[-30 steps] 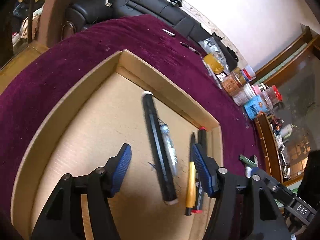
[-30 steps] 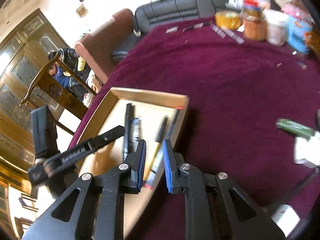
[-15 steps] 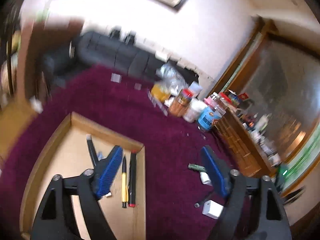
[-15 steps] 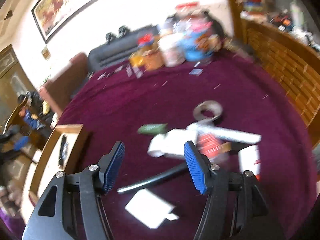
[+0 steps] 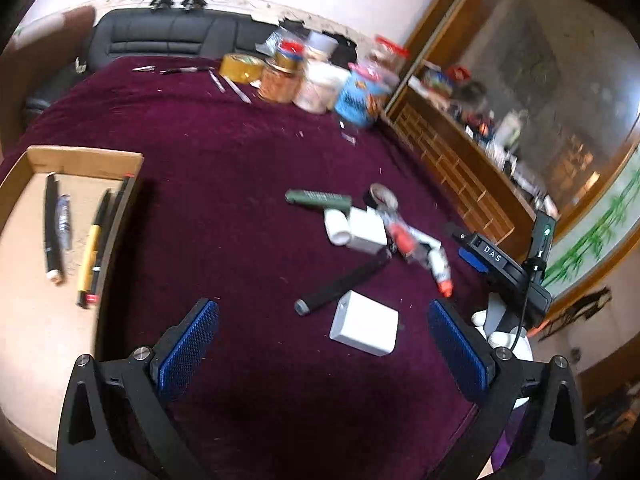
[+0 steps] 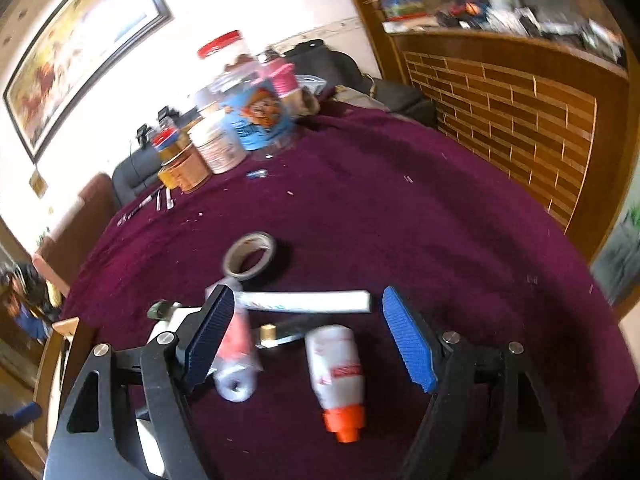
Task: Organize rigid objects
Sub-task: 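Move both grippers back over the remaining objects on the table, then grasp another black marker with the left gripper while the right gripper grasps the white charger block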
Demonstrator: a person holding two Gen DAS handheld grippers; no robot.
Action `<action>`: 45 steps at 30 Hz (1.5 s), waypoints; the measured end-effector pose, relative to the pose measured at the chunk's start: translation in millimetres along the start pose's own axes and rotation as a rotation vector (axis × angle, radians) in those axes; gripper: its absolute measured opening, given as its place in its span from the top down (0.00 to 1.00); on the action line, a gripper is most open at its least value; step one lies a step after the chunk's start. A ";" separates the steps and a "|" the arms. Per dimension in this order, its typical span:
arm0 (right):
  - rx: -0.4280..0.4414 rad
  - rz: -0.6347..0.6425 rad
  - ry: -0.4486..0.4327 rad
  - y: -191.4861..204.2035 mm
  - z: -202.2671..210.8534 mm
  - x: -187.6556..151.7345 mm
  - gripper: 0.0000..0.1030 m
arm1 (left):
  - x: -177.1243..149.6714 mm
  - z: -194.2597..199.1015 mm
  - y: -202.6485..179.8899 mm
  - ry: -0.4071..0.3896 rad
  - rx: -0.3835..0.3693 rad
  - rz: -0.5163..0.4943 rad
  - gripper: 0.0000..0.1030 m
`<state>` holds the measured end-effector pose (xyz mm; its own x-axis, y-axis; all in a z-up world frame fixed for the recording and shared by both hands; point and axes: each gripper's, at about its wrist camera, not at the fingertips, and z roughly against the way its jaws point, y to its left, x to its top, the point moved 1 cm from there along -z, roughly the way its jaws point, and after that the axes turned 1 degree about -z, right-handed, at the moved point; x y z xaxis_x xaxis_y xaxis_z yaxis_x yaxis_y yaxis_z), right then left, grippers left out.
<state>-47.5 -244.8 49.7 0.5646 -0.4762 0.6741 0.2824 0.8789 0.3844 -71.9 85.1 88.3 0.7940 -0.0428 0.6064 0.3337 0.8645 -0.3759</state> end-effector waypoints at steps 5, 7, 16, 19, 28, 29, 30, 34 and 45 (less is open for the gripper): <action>0.055 -0.125 0.041 -22.4 -2.0 -0.1 0.25 | -2.5 -37.7 -35.3 0.062 0.036 -0.107 0.02; 0.073 -0.127 0.075 -22.1 -7.7 -0.4 0.25 | 2.6 -59.1 -48.5 0.098 0.069 -0.183 0.02; 0.093 -0.125 0.092 -21.9 -12.7 -3.1 0.25 | 8.7 -144.7 -75.3 0.273 0.214 -0.448 0.54; 0.093 -0.126 0.091 -23.0 -13.1 -3.2 0.25 | 6.4 -140.0 -63.1 0.277 0.233 -0.431 0.75; 0.076 -0.109 0.092 -20.7 -13.8 -3.7 0.25 | -5.8 -121.5 -10.4 0.212 0.197 -0.317 0.70; 0.070 -0.102 0.092 -19.5 -14.2 -3.6 0.25 | -10.5 -122.8 -13.8 0.203 0.190 -0.330 0.57; 0.066 -0.099 0.092 -18.9 -14.3 -3.5 0.25 | -15.8 -126.2 -20.2 0.188 0.207 -0.355 0.56; 0.059 -0.089 0.095 -17.4 -14.3 -3.9 0.25 | -18.1 -121.6 -23.9 0.168 0.186 -0.333 0.86; 0.295 0.361 0.292 78.6 22.3 -39.3 0.23 | -13.6 -14.6 2.3 0.005 -0.031 -0.146 0.89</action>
<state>-64.8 -157.6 67.5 0.7887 -0.0816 0.6093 -0.1748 0.9205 0.3495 -74.5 80.4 69.0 0.7386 -0.1695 0.6525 0.4609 0.8333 -0.3053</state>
